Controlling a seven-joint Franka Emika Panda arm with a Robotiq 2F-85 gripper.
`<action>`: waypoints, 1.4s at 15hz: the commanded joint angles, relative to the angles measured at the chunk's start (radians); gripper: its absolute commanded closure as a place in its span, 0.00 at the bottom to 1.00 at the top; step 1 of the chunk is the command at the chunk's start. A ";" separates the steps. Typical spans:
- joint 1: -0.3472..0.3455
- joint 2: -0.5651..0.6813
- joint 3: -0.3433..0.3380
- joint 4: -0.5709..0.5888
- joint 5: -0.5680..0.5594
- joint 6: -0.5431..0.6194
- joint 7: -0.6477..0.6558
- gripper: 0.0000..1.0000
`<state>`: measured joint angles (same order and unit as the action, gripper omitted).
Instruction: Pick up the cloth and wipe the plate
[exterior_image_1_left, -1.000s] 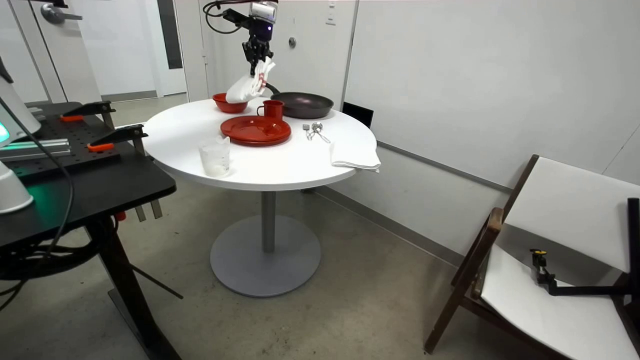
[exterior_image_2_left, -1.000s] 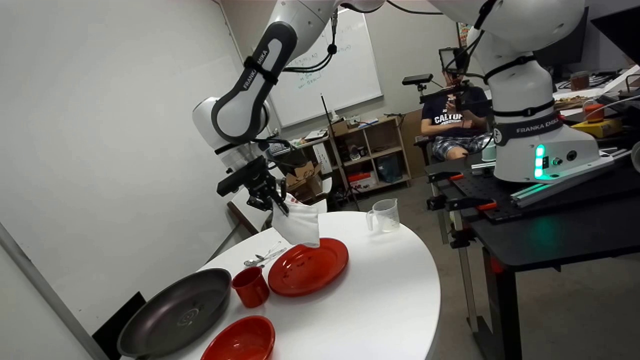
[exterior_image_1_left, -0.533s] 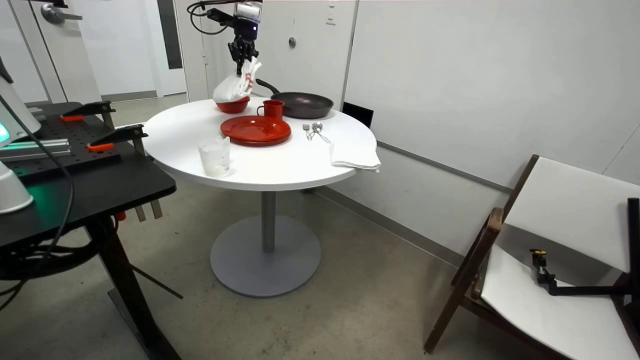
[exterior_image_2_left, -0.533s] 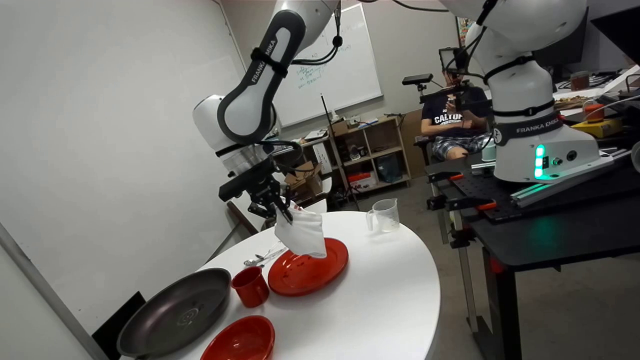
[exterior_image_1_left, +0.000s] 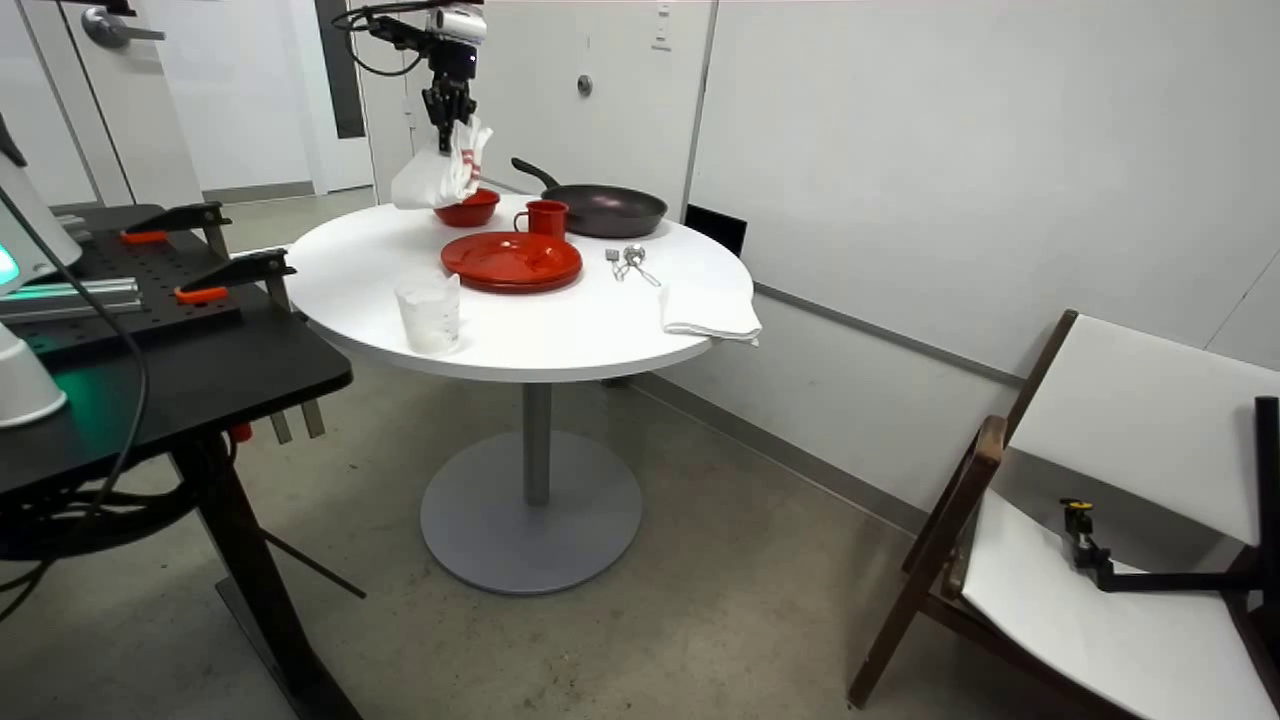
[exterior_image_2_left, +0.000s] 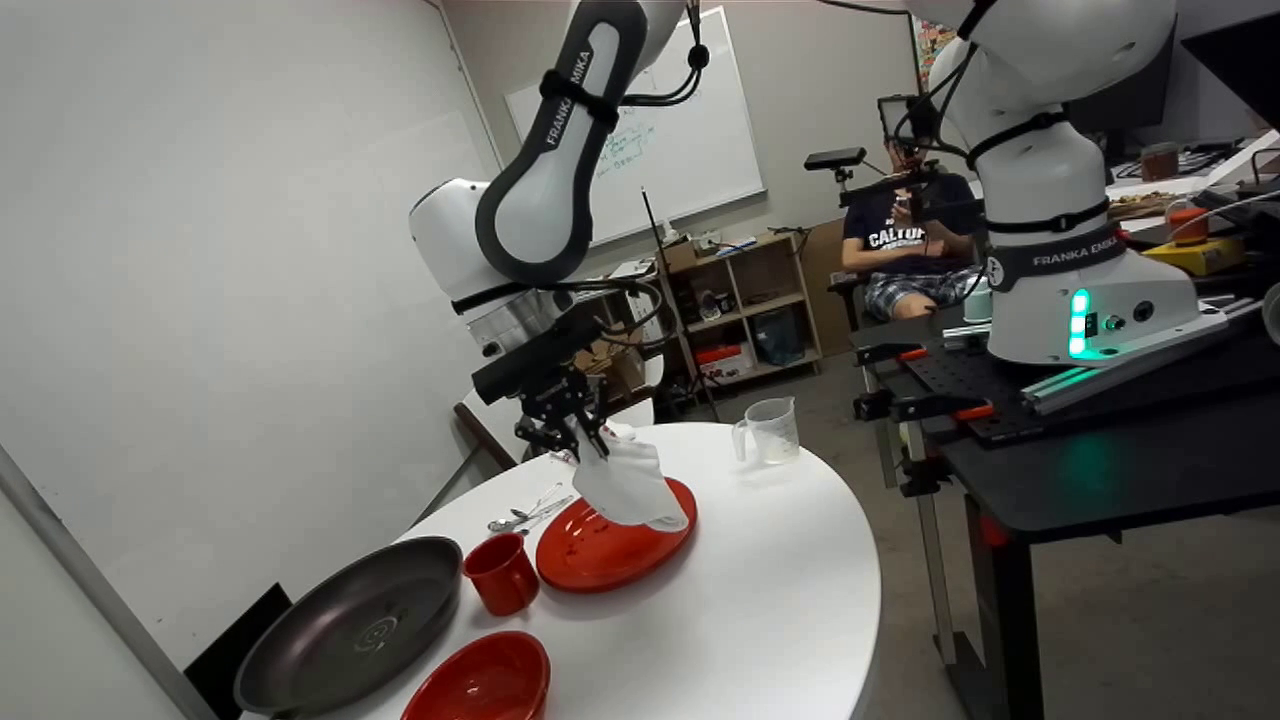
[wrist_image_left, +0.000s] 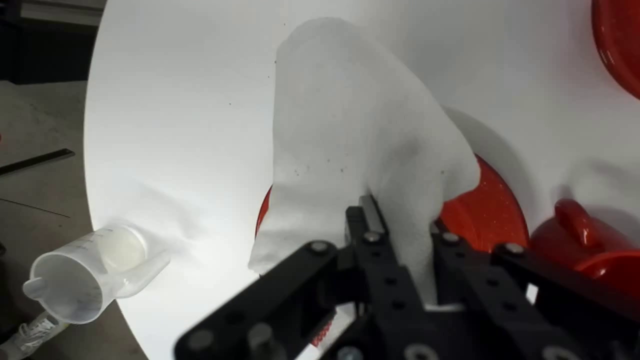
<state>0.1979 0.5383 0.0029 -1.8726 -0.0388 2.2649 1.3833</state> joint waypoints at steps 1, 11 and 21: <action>0.001 -0.021 0.024 -0.066 -0.004 0.048 -0.140 0.95; 0.069 0.086 0.050 -0.024 -0.003 0.107 -0.390 0.95; 0.112 0.328 0.026 0.161 0.029 0.177 -0.379 0.95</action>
<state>0.2918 0.8014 0.0457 -1.7889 -0.0359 2.4446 1.0197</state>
